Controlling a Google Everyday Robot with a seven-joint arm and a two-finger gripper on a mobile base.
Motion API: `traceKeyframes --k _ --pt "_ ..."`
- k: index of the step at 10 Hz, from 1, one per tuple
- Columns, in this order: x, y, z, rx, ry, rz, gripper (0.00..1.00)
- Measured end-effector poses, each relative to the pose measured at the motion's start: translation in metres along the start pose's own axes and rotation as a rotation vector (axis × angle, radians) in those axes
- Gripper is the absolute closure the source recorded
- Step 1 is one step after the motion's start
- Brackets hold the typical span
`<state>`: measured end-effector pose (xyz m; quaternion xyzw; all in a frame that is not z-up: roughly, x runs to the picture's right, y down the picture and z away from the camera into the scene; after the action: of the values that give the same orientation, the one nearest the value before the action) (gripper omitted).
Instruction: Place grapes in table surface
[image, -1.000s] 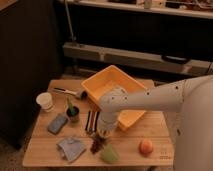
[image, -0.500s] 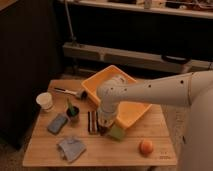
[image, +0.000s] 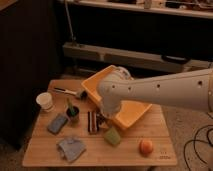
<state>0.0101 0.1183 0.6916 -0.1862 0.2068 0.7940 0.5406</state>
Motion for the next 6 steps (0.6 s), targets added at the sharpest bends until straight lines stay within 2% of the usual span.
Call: traceKeyframes --k 2,3,4,5,6 --pt "-0.001 0.000 -0.001 -0.001 -0.004 0.052 1.00" --pt "-0.003 0.007 0.012 -0.019 0.036 -0.018 1.00" --pt "0.000 0.003 0.018 0.002 0.033 -0.077 1.00" --pt "0.002 0.008 0.018 0.027 0.037 -0.075 1.00" --pt "-0.007 0.024 0.017 0.029 0.013 -0.084 1.00"
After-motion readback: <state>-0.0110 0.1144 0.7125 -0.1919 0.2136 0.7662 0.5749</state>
